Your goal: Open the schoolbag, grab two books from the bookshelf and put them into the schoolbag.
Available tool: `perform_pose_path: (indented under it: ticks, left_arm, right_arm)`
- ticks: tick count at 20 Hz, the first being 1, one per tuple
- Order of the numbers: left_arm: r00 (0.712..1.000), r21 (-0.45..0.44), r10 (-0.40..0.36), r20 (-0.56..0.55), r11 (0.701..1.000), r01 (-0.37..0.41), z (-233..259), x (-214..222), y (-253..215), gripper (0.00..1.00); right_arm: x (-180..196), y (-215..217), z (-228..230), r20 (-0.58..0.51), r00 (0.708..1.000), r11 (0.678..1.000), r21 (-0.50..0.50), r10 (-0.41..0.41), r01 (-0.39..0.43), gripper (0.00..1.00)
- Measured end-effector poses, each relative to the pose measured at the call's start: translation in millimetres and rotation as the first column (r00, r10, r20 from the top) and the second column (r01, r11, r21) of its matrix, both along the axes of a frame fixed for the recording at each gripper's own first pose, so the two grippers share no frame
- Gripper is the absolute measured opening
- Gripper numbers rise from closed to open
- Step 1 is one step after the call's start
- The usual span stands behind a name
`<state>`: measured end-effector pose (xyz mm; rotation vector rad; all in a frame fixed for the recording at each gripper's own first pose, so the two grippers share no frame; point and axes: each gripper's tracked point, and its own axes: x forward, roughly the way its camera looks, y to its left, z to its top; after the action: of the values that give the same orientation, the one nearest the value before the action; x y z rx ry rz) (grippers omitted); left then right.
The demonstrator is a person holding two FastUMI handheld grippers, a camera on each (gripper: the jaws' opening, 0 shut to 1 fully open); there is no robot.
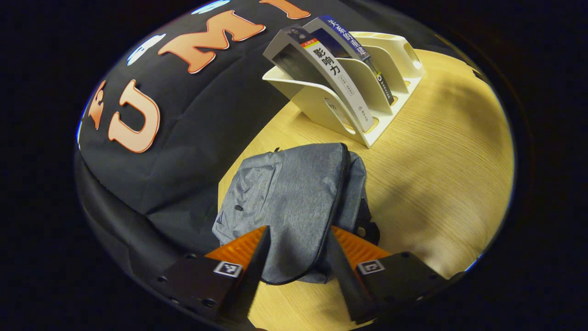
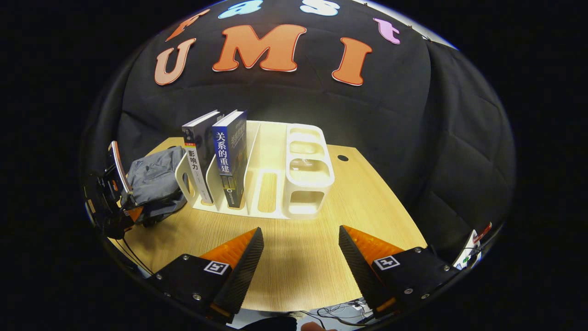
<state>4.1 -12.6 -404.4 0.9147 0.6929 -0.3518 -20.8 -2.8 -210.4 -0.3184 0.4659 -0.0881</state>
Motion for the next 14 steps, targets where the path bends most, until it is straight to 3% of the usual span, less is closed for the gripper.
perform_pose_path:
  ticks: [4,7,11,14]
  left_arm:
    - [0.999,0.025,-0.017,-0.03,1.0,0.018,-2,-3,-5,0.13]
    - [1.0,0.013,-0.017,-0.026,1.0,0.017,9,0,-7,0.03]
    - [0.995,-0.066,0.036,-0.09,0.997,-0.042,20,7,-5,0.03]
    - [0.991,-0.076,0.067,-0.118,0.994,-0.077,40,15,0,0.03]
  right_arm:
    - [0,9,4,0.0,1.0,1.0,0.015,0.017,-0.017,0.98]
    - [5,12,7,0.007,0.999,0.999,0.012,0.039,-0.039,0.98]
    - [10,17,13,0.023,1.0,0.999,0.038,0.02,-0.021,0.99]
    - [17,27,13,0.021,0.999,0.998,0.043,0.042,-0.043,0.98]
